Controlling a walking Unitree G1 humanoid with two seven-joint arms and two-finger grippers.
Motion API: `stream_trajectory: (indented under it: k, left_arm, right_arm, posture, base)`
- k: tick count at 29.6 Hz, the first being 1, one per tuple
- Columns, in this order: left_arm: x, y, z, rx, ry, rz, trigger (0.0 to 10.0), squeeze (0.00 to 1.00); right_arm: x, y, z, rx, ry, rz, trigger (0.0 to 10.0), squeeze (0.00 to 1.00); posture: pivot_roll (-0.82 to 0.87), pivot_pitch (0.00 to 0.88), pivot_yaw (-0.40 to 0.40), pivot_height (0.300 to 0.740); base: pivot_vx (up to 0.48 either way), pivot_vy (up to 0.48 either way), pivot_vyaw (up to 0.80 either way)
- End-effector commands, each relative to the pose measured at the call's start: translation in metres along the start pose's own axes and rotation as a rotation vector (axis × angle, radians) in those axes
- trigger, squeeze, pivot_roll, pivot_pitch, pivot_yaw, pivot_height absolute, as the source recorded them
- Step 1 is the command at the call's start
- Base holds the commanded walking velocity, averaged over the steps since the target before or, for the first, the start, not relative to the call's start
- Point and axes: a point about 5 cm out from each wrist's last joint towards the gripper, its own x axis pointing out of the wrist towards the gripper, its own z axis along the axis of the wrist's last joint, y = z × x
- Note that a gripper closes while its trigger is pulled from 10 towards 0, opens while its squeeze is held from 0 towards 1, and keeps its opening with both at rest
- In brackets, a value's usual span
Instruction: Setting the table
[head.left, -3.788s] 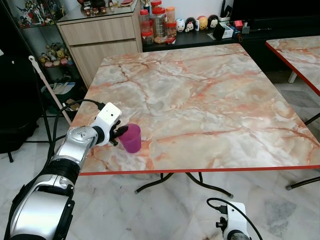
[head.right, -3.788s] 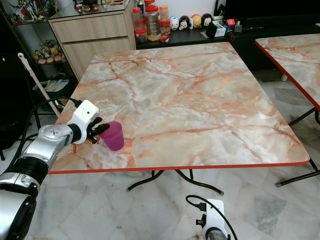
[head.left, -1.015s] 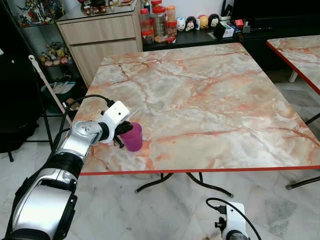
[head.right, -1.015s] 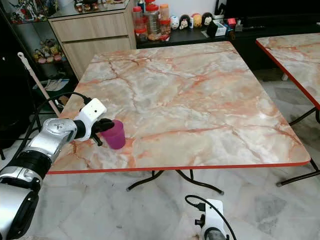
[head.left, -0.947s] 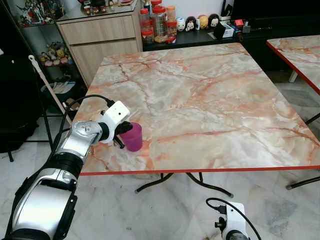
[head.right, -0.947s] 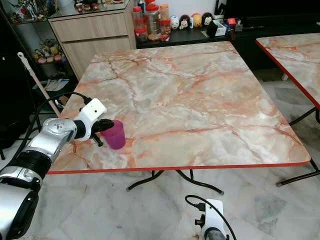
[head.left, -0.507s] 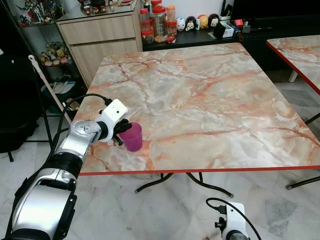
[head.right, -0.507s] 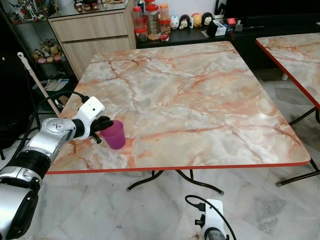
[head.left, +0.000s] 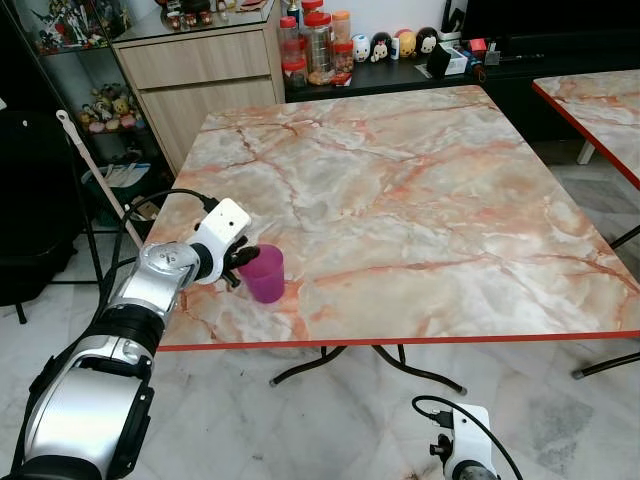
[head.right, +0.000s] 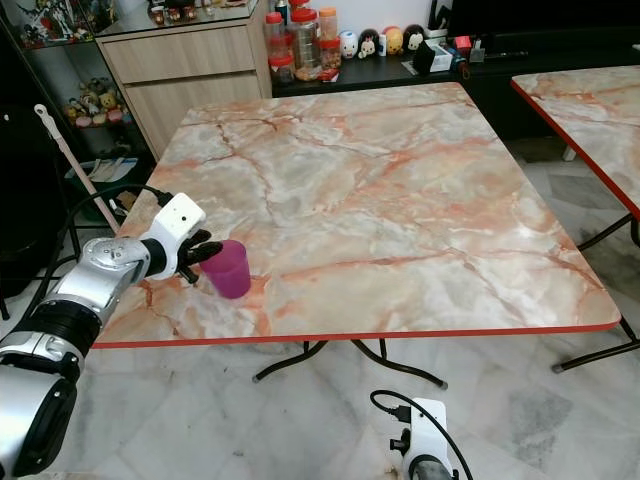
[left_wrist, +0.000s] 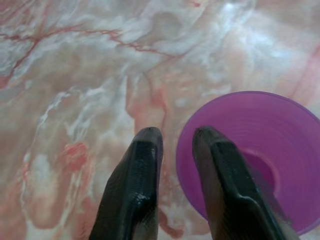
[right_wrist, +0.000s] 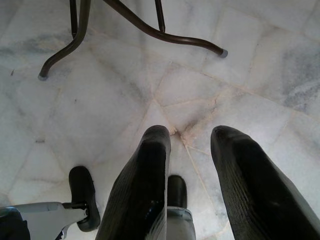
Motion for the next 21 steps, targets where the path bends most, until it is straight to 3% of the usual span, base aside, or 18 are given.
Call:
stream_trajectory:
  k: [1,21]
  left_arm:
    - [-0.002,0.007,0.002,-0.002,0.004,0.017,10.0,0.0]
    - [0.003,-0.008,-0.016,-0.005,0.092,-0.055,10.0,0.0]
  right_arm:
    - [-0.001,0.002,-0.002,0.014,0.008,-0.001,10.0,0.0]
    - [-0.001,0.001,-0.004,0.017,0.011,-0.003,10.0,0.0]
  posture:
    - [-0.01,0.0,0.109,0.74]
    - [-0.01,0.0,0.112,0.74]
  base:
    - [0.0,0.0,0.0]
    - [0.0,0.0,0.0]
